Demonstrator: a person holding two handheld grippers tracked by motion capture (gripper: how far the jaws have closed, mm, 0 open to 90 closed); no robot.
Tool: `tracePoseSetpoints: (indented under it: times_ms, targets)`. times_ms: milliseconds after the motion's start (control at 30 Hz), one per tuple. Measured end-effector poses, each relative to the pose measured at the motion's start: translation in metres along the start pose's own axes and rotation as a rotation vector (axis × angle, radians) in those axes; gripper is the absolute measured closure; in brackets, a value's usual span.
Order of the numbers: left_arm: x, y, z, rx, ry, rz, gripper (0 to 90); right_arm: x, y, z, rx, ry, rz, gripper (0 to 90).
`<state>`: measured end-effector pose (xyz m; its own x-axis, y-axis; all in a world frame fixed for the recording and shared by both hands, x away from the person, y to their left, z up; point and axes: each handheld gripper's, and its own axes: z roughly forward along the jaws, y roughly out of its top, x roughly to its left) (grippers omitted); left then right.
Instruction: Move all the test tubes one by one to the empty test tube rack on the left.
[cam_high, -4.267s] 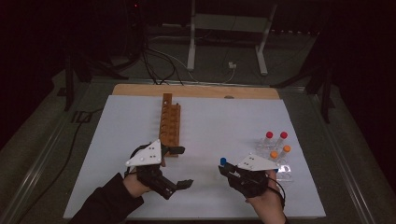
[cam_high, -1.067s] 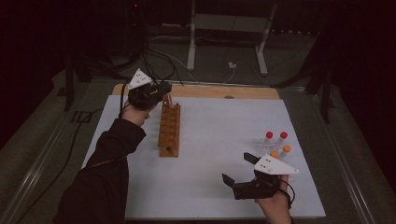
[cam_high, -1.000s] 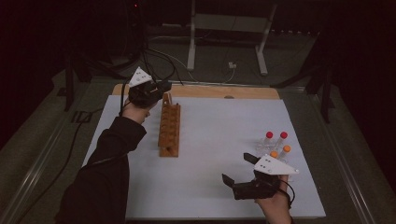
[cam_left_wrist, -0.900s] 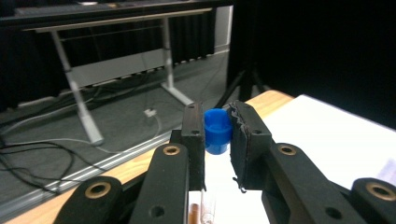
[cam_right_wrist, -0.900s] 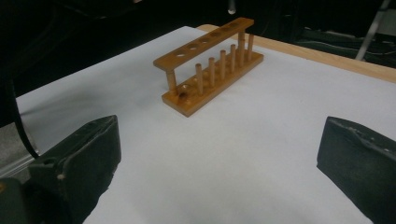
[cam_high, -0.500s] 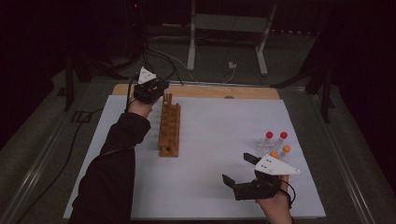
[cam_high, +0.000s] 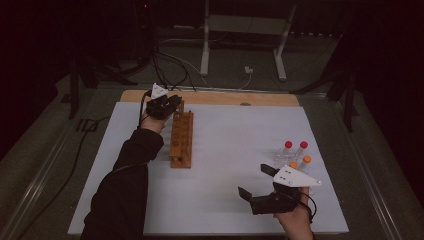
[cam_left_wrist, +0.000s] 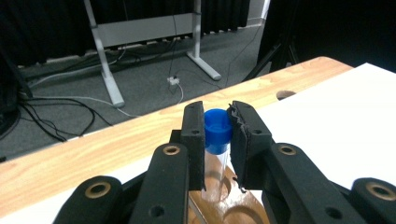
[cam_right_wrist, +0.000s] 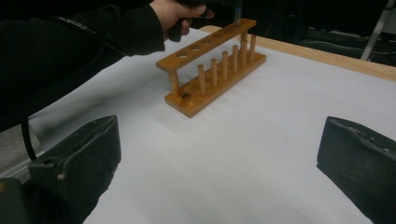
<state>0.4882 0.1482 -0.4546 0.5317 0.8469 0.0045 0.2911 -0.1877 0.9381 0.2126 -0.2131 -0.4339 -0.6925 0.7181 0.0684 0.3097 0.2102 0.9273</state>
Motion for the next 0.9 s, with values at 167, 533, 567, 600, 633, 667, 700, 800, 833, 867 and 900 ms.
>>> tracePoseSetpoints:
  times_ms: [167, 533, 567, 600, 633, 667, 700, 800, 833, 867, 900]
  targets:
    - [0.001, -0.010, 0.002, 0.001, 0.008, 0.000, 77.5, 0.001, 0.000, 0.000, 0.004, 0.008, -0.001, 0.0]
    - [0.001, -0.009, 0.002, 0.014, 0.007, 0.009, 77.2, 0.001, 0.002, -0.001, -0.006, 0.020, 0.004, 0.0]
    - [0.001, -0.008, 0.002, 0.015, 0.006, 0.016, 77.0, 0.000, 0.002, -0.002, -0.009, 0.019, 0.006, 0.0]
    - [0.001, -0.008, 0.002, 0.019, 0.006, 0.023, 76.5, 0.000, 0.003, -0.002, -0.008, 0.020, 0.005, 0.0]
    - [0.001, -0.007, 0.002, 0.025, 0.007, 0.021, 75.5, 0.000, 0.003, -0.002, -0.003, 0.019, 0.001, 0.0]
    - [0.001, -0.006, 0.002, 0.025, 0.000, 0.012, 71.9, 0.000, 0.004, -0.003, -0.003, 0.016, -0.005, 0.0]
    - [0.001, -0.005, 0.001, 0.027, 0.007, 0.015, 66.2, 0.000, 0.004, -0.003, -0.009, 0.020, -0.009, 0.0]
    - [0.003, -0.001, -0.006, 0.016, 0.001, 0.001, 54.5, -0.002, 0.006, -0.005, -0.021, 0.038, -0.018, 0.0]
    - [0.002, 0.000, -0.010, 0.007, 0.002, 0.003, 48.5, -0.003, 0.007, -0.006, -0.029, 0.046, -0.024, 0.0]
    - [0.002, 0.003, -0.014, 0.002, -0.004, 0.005, 45.0, -0.003, 0.008, -0.007, -0.036, 0.053, -0.025, 0.0]
    - [0.002, 0.005, -0.018, -0.003, -0.016, -0.002, 42.9, -0.004, 0.009, -0.007, -0.044, 0.050, -0.032, 0.0]
